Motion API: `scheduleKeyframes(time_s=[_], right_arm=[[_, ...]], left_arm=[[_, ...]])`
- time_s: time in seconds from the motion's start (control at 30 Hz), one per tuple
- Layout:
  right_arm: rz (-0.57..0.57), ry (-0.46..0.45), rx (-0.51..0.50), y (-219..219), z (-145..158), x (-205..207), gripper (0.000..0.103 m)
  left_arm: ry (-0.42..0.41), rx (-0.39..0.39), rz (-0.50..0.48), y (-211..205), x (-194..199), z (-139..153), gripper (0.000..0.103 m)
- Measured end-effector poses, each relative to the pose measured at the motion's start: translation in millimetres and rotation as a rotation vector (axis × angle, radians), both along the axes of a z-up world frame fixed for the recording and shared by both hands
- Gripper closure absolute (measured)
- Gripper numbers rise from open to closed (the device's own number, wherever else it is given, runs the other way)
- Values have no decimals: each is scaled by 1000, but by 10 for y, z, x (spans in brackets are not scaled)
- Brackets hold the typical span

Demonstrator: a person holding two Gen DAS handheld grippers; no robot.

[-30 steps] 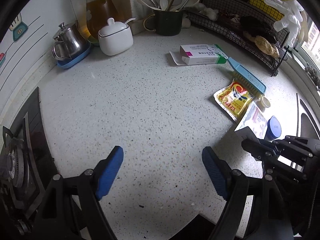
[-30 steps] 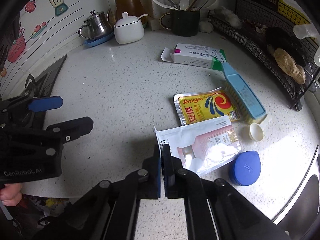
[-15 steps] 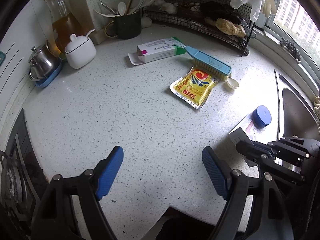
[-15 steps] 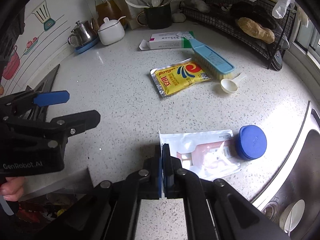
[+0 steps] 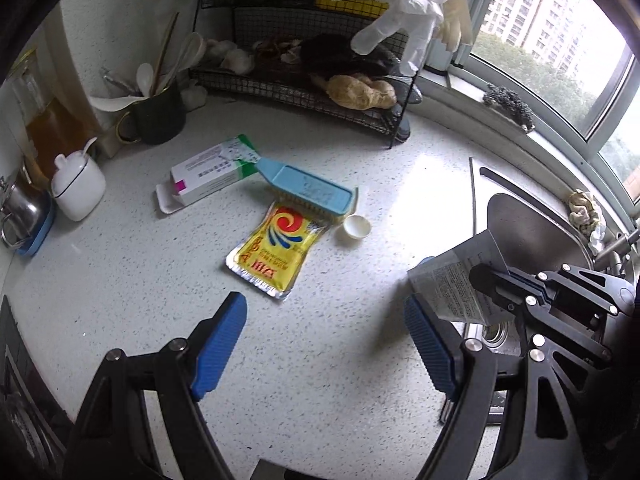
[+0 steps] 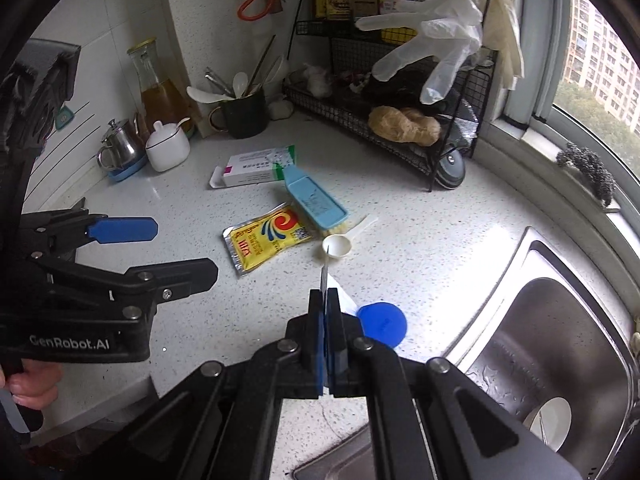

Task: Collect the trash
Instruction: 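Move the left tool toward the blue lid while the right tool holds the sachet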

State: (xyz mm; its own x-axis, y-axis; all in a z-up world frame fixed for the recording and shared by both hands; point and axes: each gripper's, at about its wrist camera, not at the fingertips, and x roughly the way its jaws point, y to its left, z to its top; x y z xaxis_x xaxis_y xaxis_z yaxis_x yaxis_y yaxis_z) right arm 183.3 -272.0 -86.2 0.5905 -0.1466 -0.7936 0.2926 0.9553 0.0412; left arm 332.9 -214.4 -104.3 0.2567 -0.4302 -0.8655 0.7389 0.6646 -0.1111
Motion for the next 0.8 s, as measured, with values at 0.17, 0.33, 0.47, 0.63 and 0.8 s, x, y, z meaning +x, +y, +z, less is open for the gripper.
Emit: scheduleKeyframes(time_s=[0.17,0.33,0.47,0.63,0.8], right_arm=[[-120,-5,9,-325,-33,-160,102],[-227,34,36,-627,-170,-286,102],[-294,58,68,-772,-270,-413,102],[-330,119,136,-875,-436,-468,102],[-364,169,187,-899,-571,-591,102]], left_arm=[[12,34,-104,-432,-95,-154,23],[25,76,-192,-802,-202,-326,23],[28,113,-241,-1034,-264,-462,23],[66,141,-272,-1245,-257,-647,23],[83,149,-309,-1475,-239,-729,23]])
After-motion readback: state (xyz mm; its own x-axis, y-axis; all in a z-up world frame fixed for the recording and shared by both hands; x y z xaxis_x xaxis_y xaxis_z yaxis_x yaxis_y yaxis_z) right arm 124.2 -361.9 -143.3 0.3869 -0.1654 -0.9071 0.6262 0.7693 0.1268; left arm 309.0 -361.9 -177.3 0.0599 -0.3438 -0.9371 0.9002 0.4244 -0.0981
